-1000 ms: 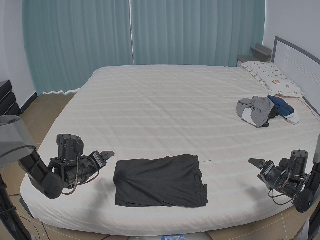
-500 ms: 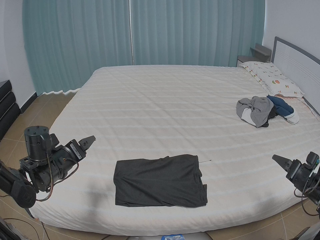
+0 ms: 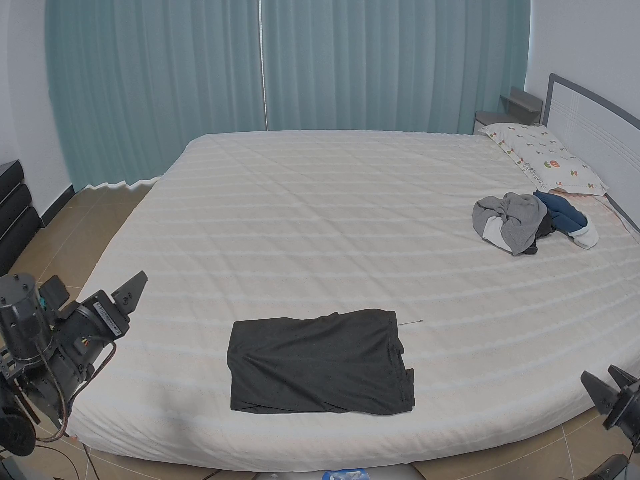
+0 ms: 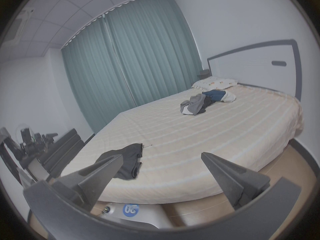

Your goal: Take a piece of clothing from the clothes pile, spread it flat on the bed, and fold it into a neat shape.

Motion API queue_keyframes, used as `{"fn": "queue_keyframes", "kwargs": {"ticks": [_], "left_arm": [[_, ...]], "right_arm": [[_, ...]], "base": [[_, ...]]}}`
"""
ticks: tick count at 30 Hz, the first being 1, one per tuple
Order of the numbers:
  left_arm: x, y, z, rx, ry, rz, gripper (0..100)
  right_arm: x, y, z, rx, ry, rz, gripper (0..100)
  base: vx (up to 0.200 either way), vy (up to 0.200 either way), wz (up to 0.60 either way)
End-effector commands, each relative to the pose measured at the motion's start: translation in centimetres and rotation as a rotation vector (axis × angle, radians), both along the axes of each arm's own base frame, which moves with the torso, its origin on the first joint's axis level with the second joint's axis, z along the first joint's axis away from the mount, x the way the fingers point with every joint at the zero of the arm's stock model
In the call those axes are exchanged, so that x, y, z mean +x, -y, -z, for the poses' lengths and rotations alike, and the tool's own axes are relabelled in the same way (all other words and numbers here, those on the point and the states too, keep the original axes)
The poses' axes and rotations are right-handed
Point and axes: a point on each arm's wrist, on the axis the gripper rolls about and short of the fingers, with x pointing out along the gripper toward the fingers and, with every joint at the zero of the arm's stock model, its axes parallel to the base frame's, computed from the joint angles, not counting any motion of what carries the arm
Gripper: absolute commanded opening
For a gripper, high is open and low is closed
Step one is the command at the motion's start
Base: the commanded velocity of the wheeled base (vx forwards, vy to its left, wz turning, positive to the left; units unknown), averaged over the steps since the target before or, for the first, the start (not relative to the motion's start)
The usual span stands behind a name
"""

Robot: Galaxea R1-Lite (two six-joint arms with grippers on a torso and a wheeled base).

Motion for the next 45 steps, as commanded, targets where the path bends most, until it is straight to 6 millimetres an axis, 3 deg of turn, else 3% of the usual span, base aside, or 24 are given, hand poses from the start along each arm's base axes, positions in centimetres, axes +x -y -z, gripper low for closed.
{"fn": "queue_keyframes", "kwargs": {"ticks": [1,6,12,17,19,20,24,28,34,38,45], "left_arm": [[-7.6,-2.4,-0.5,0.116,0.155,-0.096,100],[-9.3,-3.4,-0.2,0.203,0.134,-0.164,100],[-12.5,-5.2,0.7,0.359,0.102,-0.292,100],[-15.7,-6.3,1.1,0.472,0.15,-0.409,100],[-15.7,-6.3,1.1,0.472,0.15,-0.409,100],[-16.7,-6.4,1.6,0.493,0.118,-0.501,100],[-17.8,-6.4,2.2,0.512,0.109,-0.596,100],[-18.9,-6.2,3.3,0.526,0.132,-0.592,100],[-19.6,-6.2,5.0,0.524,0.146,-0.538,100],[-19.2,-6.2,6.3,0.523,0.108,-0.528,100],[-19.0,-5.9,6.3,0.486,0.159,-0.374,100]], "right_arm": [[-6.8,0.2,1.5,-0.194,0.259,0.036,100],[-6.9,0.2,1.3,-0.235,0.278,0.023,100],[-7.1,0.2,-0.9,-0.249,0.295,-0.058,100],[-6.9,0.2,-0.1,-0.266,0.275,-0.061,100],[-6.9,0.2,-0.1,-0.266,0.275,-0.061,100],[-6.8,0.2,-0.1,-0.305,0.279,-0.077,100],[-6.9,0.2,-1.1,-0.36,0.301,-0.13,100],[-6.7,0.1,0.1,-0.395,0.278,-0.122,100],[-6.1,-0.1,3.6,-0.386,0.237,-0.126,100],[-5.8,0.0,3.7,-0.359,0.275,-0.108,100],[-5.7,0.0,3.7,-0.352,0.298,-0.099,100]], "base": [[0.0,0.0,0.0],[0.0,0.0,0.0],[0.0,0.0,0.0],[0.0,0.0,0.0],[0.0,0.0,0.0],[0.0,0.0,0.0],[0.0,0.0,0.0],[0.0,0.0,0.0],[0.0,0.0,0.0],[0.0,0.0,0.0],[0.0,0.0,0.0]]}}
